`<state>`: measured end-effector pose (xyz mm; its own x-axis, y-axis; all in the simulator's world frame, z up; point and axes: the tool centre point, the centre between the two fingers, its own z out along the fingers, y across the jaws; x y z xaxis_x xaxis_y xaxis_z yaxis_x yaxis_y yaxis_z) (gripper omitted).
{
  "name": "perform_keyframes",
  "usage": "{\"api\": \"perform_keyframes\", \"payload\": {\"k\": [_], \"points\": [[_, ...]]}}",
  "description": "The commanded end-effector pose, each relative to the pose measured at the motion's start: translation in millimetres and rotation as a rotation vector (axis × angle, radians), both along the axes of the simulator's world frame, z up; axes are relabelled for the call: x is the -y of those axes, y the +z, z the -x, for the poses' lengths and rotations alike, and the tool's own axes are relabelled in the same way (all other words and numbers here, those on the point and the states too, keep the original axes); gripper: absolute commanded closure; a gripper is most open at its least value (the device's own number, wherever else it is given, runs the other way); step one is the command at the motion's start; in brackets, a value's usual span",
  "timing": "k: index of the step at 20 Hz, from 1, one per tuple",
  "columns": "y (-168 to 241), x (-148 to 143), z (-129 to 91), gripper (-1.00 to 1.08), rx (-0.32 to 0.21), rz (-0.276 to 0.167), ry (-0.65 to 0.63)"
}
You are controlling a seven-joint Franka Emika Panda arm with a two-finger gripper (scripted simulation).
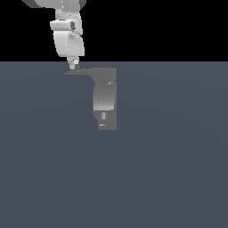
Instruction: Turn on the faucet by rotating a designated handle.
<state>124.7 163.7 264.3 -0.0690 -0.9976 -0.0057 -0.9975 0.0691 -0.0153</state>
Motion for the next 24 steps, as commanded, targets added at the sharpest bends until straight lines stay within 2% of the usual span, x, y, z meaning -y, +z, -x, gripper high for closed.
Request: {"api": "perform_keyframes", "payload": {"k": [1, 9, 10, 24], "points": [[-15, 12, -5, 1.08, -0.016, 0.006, -0.029], [-16, 13, -8, 1.08, -0.016, 0.005, -0.040], [0, 2, -7, 1.08, 0.003, -0.002, -0.025], [-5, 0, 26, 1.08, -0.003, 0.000, -0.030]]}}
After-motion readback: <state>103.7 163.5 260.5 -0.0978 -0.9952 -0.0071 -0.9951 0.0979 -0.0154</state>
